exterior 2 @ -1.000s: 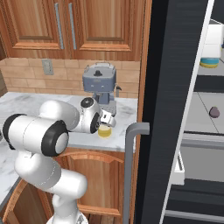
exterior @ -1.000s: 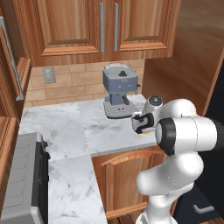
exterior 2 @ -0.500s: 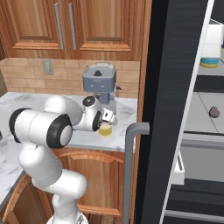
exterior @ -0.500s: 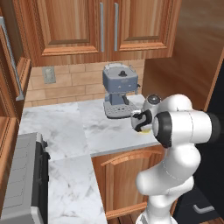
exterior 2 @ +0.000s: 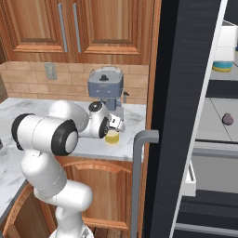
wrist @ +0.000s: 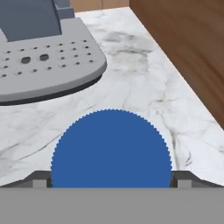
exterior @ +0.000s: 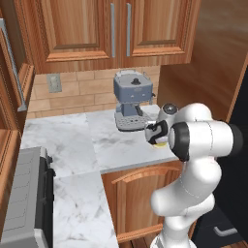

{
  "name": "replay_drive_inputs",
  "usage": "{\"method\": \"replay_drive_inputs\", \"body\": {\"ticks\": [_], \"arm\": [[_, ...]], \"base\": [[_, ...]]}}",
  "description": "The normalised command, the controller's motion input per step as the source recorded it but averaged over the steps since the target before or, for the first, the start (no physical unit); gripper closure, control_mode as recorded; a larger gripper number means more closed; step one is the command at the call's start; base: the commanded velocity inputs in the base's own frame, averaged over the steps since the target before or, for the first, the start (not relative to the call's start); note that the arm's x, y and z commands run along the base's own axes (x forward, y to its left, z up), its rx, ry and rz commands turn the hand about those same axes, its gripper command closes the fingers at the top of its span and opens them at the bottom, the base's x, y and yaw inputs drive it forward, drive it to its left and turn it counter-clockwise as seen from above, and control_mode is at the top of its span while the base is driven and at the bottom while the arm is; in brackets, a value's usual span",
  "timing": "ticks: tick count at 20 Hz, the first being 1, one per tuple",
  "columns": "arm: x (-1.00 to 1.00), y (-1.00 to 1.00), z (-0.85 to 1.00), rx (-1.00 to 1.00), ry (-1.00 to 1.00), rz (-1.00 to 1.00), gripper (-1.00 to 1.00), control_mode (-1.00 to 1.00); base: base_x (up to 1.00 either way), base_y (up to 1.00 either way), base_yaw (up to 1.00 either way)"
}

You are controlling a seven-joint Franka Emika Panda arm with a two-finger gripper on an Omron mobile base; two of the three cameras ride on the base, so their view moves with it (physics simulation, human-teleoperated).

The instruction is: Place the mayonnaise and mayonnaise from the counter to the top shelf of the fridge. If the existing items in the fridge are on the top shelf, move them to other shelves.

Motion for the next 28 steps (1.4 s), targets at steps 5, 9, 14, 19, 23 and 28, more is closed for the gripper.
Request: {"method": "replay_drive_inputs", "body": {"ticks": [5, 9, 14, 19, 23, 28], "arm": [[-0.73, 0.0, 0.27, 0.04, -0.09, 0.0, 1.0, -1.0], [-1.0, 0.06, 0.97, 0.08, -0.07, 0.01, 1.0, -1.0], [-1.0, 0.17, 1.0, 0.03, -0.01, 0.01, 1.0, -1.0], [-1.0, 0.23, 1.0, 0.0, 0.0, 0.0, 1.0, -1.0], [-1.0, 0.2, 1.0, 0.0, 0.0, 0.01, 1.0, -1.0], [-1.0, 0.2, 1.0, 0.0, 0.0, 0.04, 1.0, -1.0]], "base": [[0.0, 0.0, 0.0], [0.0, 0.0, 0.0], [0.0, 0.0, 0.0], [0.0, 0.0, 0.0], [0.0, 0.0, 0.0], [0.0, 0.0, 0.0]]}}
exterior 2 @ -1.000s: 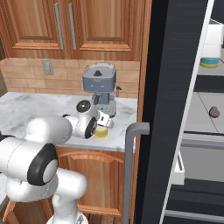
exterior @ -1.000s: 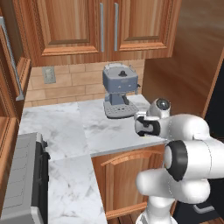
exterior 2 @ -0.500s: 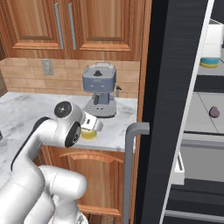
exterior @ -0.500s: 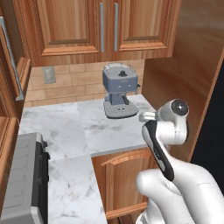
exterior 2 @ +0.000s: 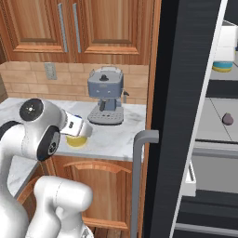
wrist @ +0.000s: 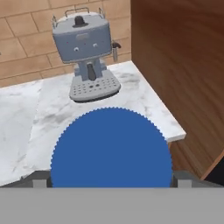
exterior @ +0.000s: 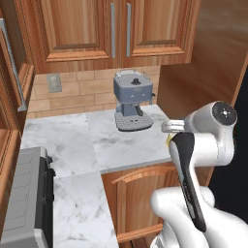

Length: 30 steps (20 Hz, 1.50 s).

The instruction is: Place the mayonnaise and mayonnaise from the counter to the top shelf of the fridge. If the existing items in the fridge are on the top shelf, move them to other shelves.

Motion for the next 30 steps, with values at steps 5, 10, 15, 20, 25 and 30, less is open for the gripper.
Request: {"method": "replay_drive_inputs", "body": {"ticks": [5, 10, 15, 20, 25, 30], "arm": [[-1.0, 0.29, 0.99, -0.01, 0.0, 0.03, 1.0, -1.0], [-0.97, 0.31, 0.78, -0.07, 0.01, 0.06, 1.0, -1.0], [-0.49, 0.02, 0.18, -0.06, 0.01, 0.0, 1.0, -1.0], [-0.04, 0.0, 0.0, 0.0, 0.0, 0.0, 1.0, -1.0], [-0.12, -0.04, 0.0, 0.0, 0.0, 0.01, 1.0, 1.0], [0.0, 0.0, 0.0, 0.0, 0.0, 0.0, 1.0, 1.0]], "base": [[0.0, 0.0, 0.0], [0.0, 0.0, 0.0], [0.0, 0.0, 0.0], [0.0, 0.0, 0.0], [-0.77, -0.43, 0.03], [-1.0, -0.79, 0.03]]}}
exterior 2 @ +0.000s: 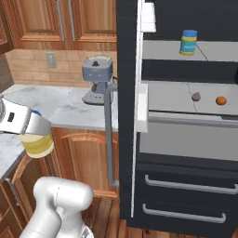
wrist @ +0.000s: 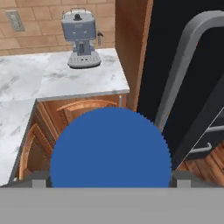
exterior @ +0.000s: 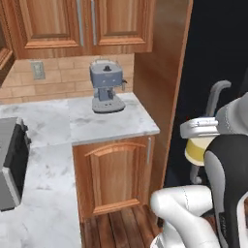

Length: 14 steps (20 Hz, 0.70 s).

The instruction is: Place the mayonnaise and mayonnaise from the counter to the top shelf of the fridge. If the existing items in the fridge are on the top shelf, move them to other shelves.

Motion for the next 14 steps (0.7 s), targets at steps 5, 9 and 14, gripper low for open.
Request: {"method": "replay_drive_inputs", "body": {"ticks": [5, 9, 14], "arm": [[0.0, 0.0, 0.0, 0.0, 0.0, 0.0, 1.0, 1.0], [0.0, 0.0, 0.0, 0.0, 0.0, 0.0, 1.0, 1.0], [0.0, 0.0, 0.0, 0.0, 0.0, 0.0, 1.0, 1.0]], "base": [[-1.0, -0.96, 0.01], [-0.25, -1.0, -0.09], [0.44, -0.8, -0.08]]}}
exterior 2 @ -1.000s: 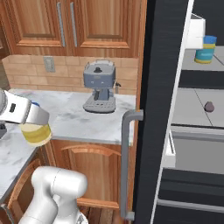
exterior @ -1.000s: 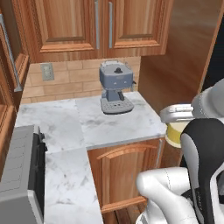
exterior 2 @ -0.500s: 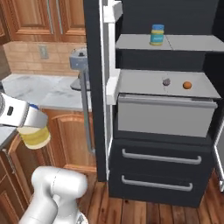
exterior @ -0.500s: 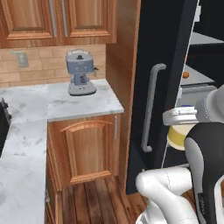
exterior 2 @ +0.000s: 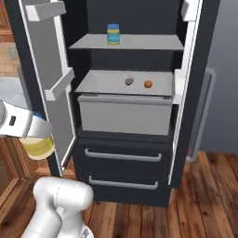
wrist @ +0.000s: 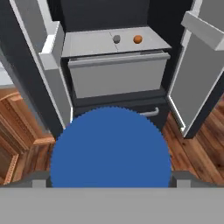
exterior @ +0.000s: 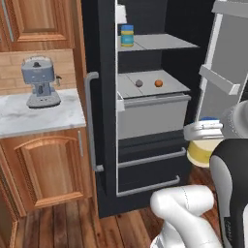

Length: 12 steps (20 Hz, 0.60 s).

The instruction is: Place the mayonnaise and mayonnaise from the counter to the top shelf of the fridge. If the existing items in the fridge are on the top shelf, move them to other shelves.

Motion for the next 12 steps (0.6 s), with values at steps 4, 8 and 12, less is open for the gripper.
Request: {"method": "replay_drive_inputs", "body": {"ticks": [4, 8, 12], "arm": [[0.0, 0.0, 0.0, 0.0, 0.0, 0.0, 1.0, 1.0], [0.0, 0.0, 0.0, 0.0, 0.0, 0.0, 1.0, 1.0], [0.0, 0.0, 0.0, 0.0, 0.0, 0.0, 1.0, 1.0]], "base": [[0.79, -0.34, 0.0], [0.71, -0.34, 0.0], [0.61, -0.44, 0.0]]}}
